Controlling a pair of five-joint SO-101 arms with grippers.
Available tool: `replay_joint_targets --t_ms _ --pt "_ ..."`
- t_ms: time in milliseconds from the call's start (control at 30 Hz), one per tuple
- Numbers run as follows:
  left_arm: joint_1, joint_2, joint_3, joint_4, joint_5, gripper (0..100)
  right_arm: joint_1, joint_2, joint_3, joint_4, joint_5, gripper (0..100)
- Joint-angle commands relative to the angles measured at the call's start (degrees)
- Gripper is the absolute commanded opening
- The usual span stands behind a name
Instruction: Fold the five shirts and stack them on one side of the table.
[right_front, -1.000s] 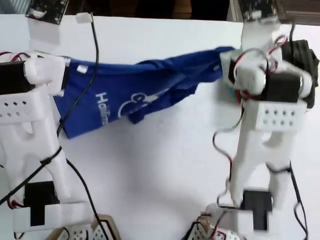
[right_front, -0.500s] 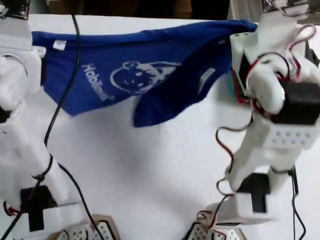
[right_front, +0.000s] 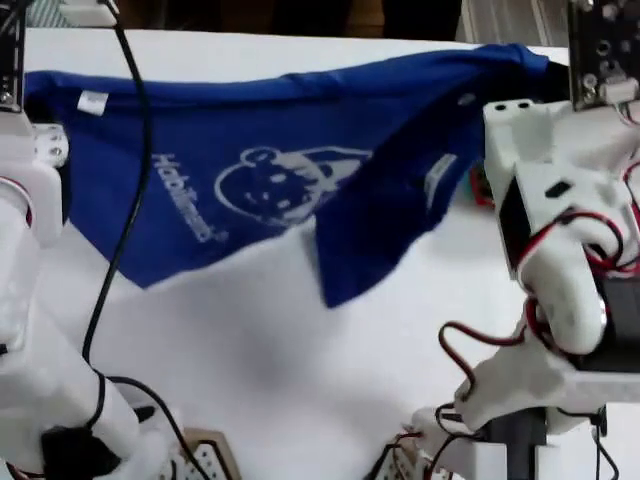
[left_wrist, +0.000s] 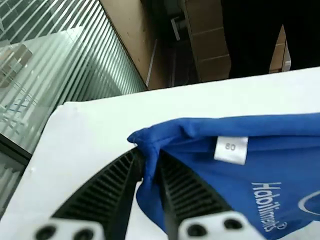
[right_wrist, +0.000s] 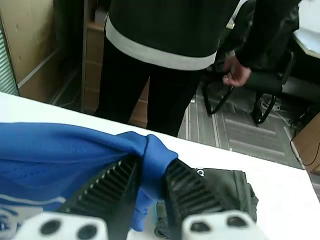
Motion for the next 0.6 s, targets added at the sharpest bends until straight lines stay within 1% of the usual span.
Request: replay_joint_targets --t_ms 0,133,367,567 --pt "-0.88 -1.76 2.24 0.7 0.35 3 -0.13 -2.24 0.18 1.1 -0.26 1.9" --pt "-0.88 -4.13 2.33 0.53 0.44 3 -0.13 -4.53 3.78 1.1 -0.18 1.9" --pt "-0.88 -10.11 2.77 0.79 0.35 3 -0.13 -16.75 15.47 1.1 0.09 1.9" --pt "-0.88 -13.27 2.77 0.79 0.35 3 -0.13 -23.96 17.76 1.1 5.01 1.9"
